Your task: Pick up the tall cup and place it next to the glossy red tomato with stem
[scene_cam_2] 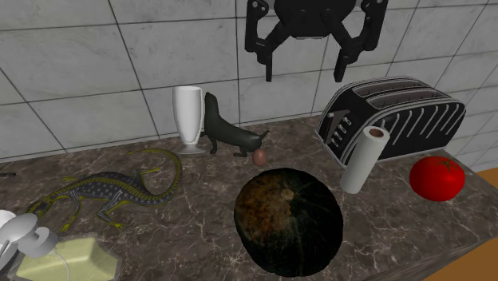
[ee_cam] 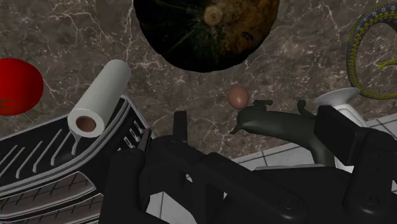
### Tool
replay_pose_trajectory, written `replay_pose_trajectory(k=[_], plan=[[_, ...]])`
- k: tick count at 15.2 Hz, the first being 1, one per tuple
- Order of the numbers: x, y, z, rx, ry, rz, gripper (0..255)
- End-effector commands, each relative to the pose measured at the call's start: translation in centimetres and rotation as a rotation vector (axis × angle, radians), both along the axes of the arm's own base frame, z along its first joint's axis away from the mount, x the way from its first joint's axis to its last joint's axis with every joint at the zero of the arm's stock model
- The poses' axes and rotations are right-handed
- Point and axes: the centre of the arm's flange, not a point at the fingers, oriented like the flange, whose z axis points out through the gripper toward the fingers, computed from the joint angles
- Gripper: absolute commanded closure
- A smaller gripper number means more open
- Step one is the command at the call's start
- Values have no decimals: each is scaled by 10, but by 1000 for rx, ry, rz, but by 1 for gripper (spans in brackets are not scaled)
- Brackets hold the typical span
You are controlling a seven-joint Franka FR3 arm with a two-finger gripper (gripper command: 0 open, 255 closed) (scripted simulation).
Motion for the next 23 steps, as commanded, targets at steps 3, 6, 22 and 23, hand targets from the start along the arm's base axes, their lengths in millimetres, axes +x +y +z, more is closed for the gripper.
replay_pose_trajectory(k=[3,6,22,23], plan=[[-1,14,-22,3,-39,8,0],[-1,36,-56,7,-98,20,0],[27,153,-228,30,-411,82,0],[30,161,-239,32,-431,86,0]])
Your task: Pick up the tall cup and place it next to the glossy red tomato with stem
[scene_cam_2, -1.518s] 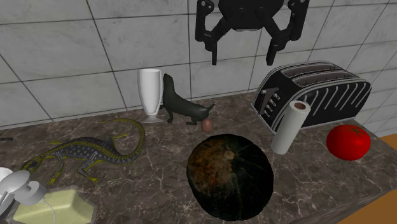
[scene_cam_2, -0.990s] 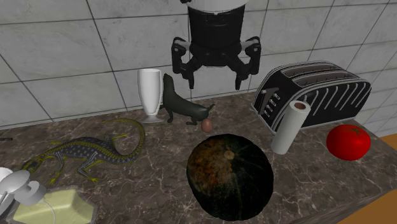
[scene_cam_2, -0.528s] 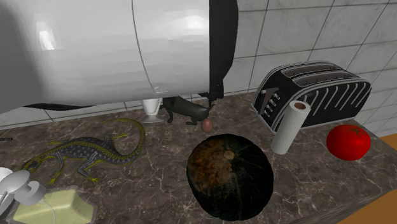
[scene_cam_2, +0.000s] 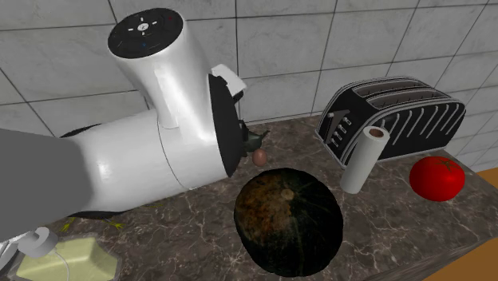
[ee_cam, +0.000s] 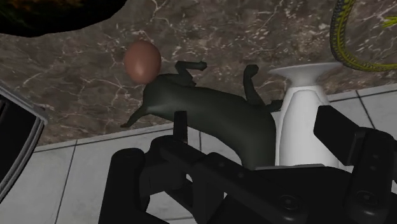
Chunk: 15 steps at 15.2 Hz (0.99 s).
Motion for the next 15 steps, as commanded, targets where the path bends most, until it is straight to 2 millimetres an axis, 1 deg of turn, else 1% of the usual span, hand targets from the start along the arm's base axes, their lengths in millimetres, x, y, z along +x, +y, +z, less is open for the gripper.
replay_pose_trajectory(k=[1,7,15], plan=[[5,16,-19,9,-45,11,0],[29,62,-79,18,-163,35,0],[69,124,-151,29,-316,66,0]])
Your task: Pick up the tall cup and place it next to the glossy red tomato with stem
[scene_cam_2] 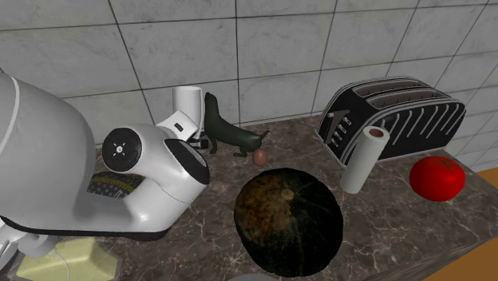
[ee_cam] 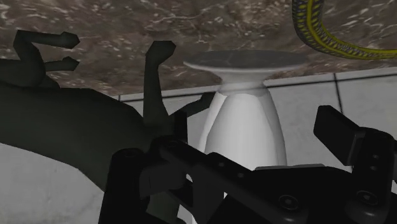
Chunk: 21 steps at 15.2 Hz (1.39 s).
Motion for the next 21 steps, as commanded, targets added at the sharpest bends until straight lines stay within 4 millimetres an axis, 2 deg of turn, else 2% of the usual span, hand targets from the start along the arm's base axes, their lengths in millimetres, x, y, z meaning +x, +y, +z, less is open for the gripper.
replay_pose_trajectory(k=[1,8,15,16,21], plan=[[11,7,-16,4,-12,3,0],[37,9,-38,4,-12,3,0],[37,9,-38,4,-12,3,0],[37,9,-38,4,-12,3,255],[37,9,-38,4,-12,3,255]])
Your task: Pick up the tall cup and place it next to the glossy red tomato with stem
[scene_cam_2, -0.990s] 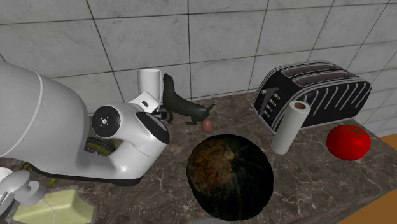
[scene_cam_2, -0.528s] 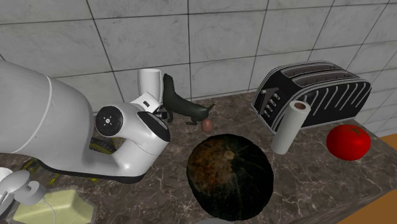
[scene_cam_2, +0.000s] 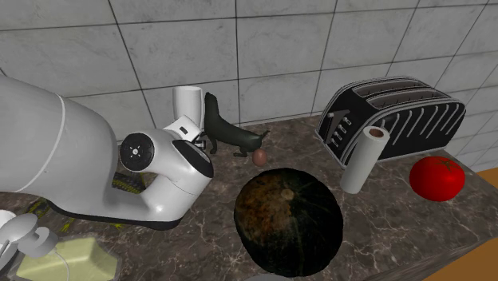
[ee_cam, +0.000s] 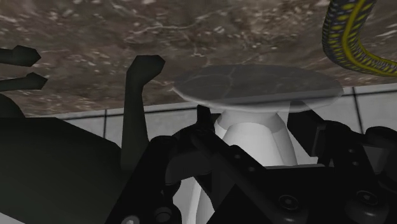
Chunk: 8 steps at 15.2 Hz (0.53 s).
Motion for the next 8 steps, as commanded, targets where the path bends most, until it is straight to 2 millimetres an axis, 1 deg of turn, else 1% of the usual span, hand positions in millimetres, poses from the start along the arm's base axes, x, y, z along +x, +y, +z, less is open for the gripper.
replay_pose_trajectory(k=[1,4,8], plan=[[0,0,0,0,0,0,255],[0,0,0,0,0,0,255],[0,0,21,0,0,0,255]])
